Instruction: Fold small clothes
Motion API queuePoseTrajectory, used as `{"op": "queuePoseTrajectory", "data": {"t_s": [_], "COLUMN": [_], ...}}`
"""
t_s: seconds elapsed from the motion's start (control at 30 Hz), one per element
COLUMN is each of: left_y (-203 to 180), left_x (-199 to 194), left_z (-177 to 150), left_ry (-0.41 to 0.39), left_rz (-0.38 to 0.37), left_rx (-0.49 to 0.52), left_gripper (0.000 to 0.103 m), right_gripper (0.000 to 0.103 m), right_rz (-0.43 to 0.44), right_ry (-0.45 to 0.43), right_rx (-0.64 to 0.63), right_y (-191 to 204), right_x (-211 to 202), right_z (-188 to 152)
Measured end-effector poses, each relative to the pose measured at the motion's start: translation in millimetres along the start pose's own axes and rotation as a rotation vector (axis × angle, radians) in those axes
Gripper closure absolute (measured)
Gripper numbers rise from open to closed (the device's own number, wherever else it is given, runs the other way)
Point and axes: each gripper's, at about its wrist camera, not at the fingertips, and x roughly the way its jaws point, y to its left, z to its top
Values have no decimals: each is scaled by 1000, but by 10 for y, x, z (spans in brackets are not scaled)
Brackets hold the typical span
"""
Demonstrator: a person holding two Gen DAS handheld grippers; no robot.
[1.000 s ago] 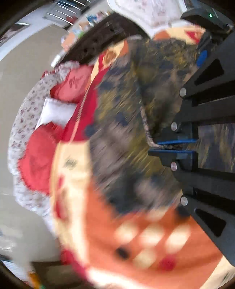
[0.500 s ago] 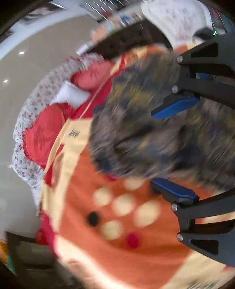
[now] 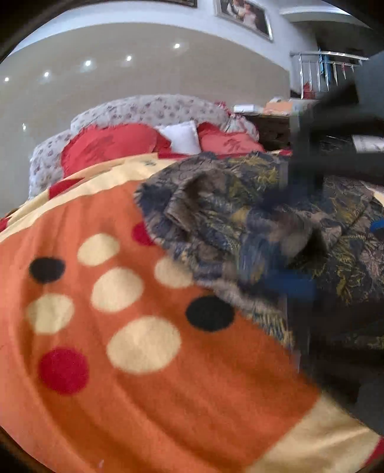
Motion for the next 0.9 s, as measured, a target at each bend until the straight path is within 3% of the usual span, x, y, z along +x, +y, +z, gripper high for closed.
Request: {"op": "queuePoseTrajectory", "data": {"t_s": [0.03, 0.1, 0.23, 0.27, 0.4, 0.47, 0.53, 0.6, 0.67, 0.73, 0.77, 0.8, 0.83, 0.9], "left_y": [-66, -306, -714, -699, -361, -347, -372, -394, -448, -463, -497, -476, -488, -443], "left_x": [-59, -224, -409, -318, 124, 108, 53, -46, -153, -284, -345, -419, -478, -600], "left_z": [-26, -144, -600, -638, -521, -522, -524, -543, -552, -542, -517, -524, -516, -483], "left_ry": [-20, -106, -336, -328, -109, -112, -108, -155, -220, -274, -292, -308, -327, -345], "left_rz": [35, 131, 297, 343, 422, 386, 356, 357, 358, 361, 360, 354, 346, 319], "left_rx": [44, 225, 678, 734, 713, 724, 729, 734, 735, 738, 740, 742, 739, 726], "left_gripper": [94, 94, 93, 92, 85, 81, 68, 58, 57, 57, 57, 57, 57, 56], "right_gripper": [79, 78, 78, 79, 78, 79, 79, 79, 79, 79, 79, 93, 103, 103], "right_rz": [-3, -8, -2, 0, 12, -1, -6, 25, 9, -42, -118, -187, -154, -32], "right_ry": [0, 1, 0, 0, 2, -2, -56, -150, -164, -109, -71, -25, -16, -49], "right_rx": [-2, -7, -1, 1, 12, 28, 70, 113, 103, 37, -11, -12, 12, 109], "right_y": [5, 20, 4, -2, -40, -57, -77, -98, -103, -191, -319, -523, -744, -1174], "right_x": [2, 6, -1, -2, -20, -83, -282, -477, -461, -293, -192, -108, -107, -245], "right_z": [1, 5, 12, 12, 14, 20, 49, 170, 337, 499, 519, 500, 457, 370]}}
